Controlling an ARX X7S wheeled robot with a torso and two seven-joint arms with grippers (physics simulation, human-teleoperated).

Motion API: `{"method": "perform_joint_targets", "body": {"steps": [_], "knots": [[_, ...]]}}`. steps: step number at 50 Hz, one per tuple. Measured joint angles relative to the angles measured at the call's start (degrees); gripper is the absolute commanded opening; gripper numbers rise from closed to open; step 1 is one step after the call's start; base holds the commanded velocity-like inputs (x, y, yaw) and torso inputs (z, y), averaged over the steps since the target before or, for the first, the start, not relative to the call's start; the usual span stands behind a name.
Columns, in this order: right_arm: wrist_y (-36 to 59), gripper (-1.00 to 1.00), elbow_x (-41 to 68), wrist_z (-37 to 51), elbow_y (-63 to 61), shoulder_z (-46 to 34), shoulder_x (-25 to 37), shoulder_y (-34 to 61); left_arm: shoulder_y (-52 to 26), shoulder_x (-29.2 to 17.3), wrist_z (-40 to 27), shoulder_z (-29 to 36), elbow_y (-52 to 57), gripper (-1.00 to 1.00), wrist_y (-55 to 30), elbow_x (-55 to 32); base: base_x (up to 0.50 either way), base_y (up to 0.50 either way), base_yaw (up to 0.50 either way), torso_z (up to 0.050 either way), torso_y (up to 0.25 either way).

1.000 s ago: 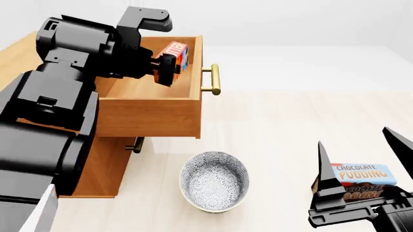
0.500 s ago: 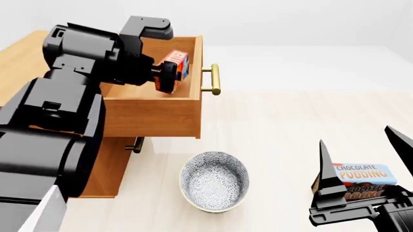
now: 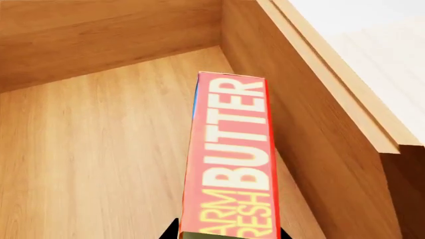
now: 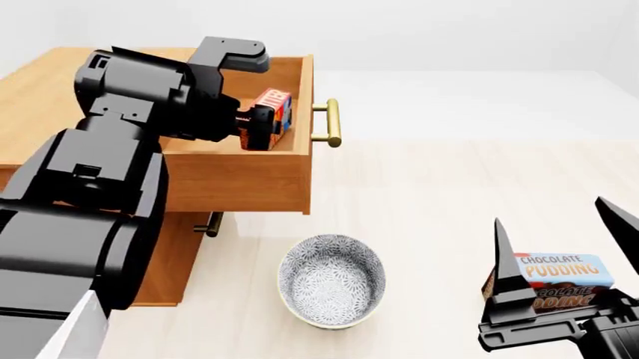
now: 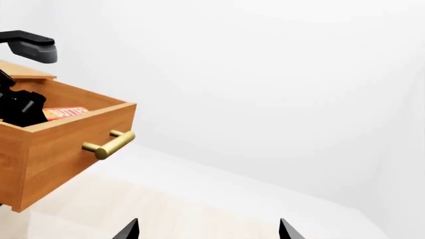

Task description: Put the butter at the back in the top drawer of the cabinet and close it.

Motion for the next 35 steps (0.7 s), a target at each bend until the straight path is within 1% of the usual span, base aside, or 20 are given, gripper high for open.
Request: {"method": "perform_joint_targets", "body": {"steps": [35], "knots": [[0.0,1.00,0.0,0.2,0.0,0.3,0.0,-0.4,0.1,0.2,-0.7,-0.2,1.0,-1.00,-1.6,0.2,0.00,0.00,0.00,0.000,0.000]]}}
